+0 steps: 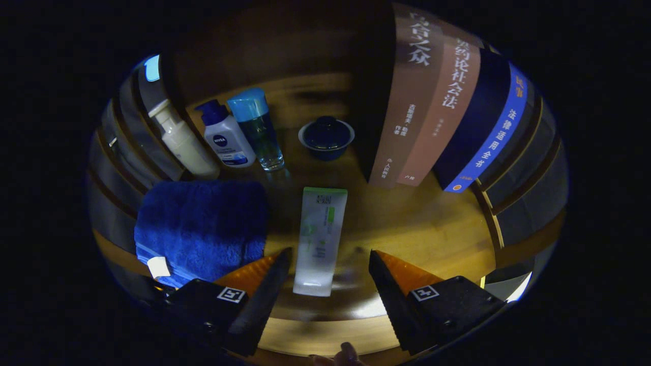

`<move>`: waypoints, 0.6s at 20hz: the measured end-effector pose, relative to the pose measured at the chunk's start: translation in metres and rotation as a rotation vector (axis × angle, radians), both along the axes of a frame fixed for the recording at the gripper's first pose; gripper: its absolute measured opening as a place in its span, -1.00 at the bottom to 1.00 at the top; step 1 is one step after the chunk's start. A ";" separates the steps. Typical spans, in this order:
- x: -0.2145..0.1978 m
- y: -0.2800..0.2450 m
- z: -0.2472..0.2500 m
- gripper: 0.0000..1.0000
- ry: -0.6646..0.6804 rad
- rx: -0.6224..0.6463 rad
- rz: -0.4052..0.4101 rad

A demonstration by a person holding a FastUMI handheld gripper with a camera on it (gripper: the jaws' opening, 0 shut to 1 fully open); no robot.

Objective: Pull open the drawer, take out the items inside it, and place them on the countertop above the cabinet.

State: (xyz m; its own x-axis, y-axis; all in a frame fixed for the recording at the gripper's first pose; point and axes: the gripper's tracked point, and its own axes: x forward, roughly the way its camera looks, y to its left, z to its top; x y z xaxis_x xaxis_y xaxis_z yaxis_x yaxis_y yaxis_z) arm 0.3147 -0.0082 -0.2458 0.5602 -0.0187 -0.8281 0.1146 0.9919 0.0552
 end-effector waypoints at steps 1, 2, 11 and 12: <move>-0.006 0.001 0.005 1.00 -0.025 0.002 -0.002; -0.013 0.002 0.010 1.00 -0.052 0.005 -0.003; -0.137 0.029 0.097 1.00 -0.516 0.037 0.056; -0.160 0.032 0.108 1.00 -0.565 0.041 0.057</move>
